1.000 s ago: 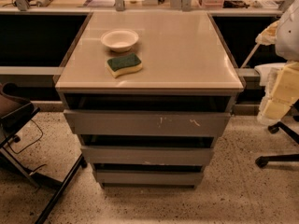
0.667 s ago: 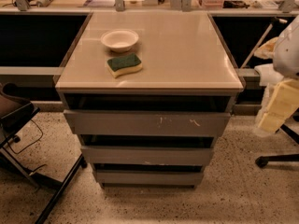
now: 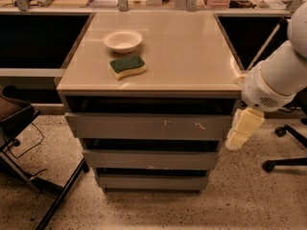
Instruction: Open top drawer
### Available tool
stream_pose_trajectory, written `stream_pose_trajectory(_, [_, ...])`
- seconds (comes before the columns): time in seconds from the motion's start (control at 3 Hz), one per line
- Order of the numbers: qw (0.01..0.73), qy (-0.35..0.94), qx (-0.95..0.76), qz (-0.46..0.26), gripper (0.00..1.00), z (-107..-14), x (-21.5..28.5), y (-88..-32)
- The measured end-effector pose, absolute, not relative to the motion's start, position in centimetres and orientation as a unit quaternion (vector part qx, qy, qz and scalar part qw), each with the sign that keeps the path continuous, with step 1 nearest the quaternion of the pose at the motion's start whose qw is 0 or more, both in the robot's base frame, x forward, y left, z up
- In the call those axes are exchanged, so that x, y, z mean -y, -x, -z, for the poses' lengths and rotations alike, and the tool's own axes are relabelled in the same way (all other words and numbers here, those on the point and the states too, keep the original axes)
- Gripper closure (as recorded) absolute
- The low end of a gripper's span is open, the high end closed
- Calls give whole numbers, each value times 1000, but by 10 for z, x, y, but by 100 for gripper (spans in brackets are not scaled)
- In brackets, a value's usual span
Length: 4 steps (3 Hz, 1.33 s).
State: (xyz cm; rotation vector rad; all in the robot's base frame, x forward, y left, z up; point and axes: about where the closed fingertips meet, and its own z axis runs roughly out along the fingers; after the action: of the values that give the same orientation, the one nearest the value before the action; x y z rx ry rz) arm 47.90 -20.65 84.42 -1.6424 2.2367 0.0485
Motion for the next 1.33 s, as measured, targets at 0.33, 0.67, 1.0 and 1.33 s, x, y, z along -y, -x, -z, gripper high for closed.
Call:
stream_pose_trajectory(0.33, [193,562,-804,-21,0,-805,209,-513])
stream_pose_trajectory(0.67, [194,562,-804,-22,0,-802,207,-512])
stream_pose_trajectory(1.0, [218,556,-800,-54,0,-772,188,-504])
stream_pose_trajectory(1.33, [253,545,-789,-126,0,-711,139,-503])
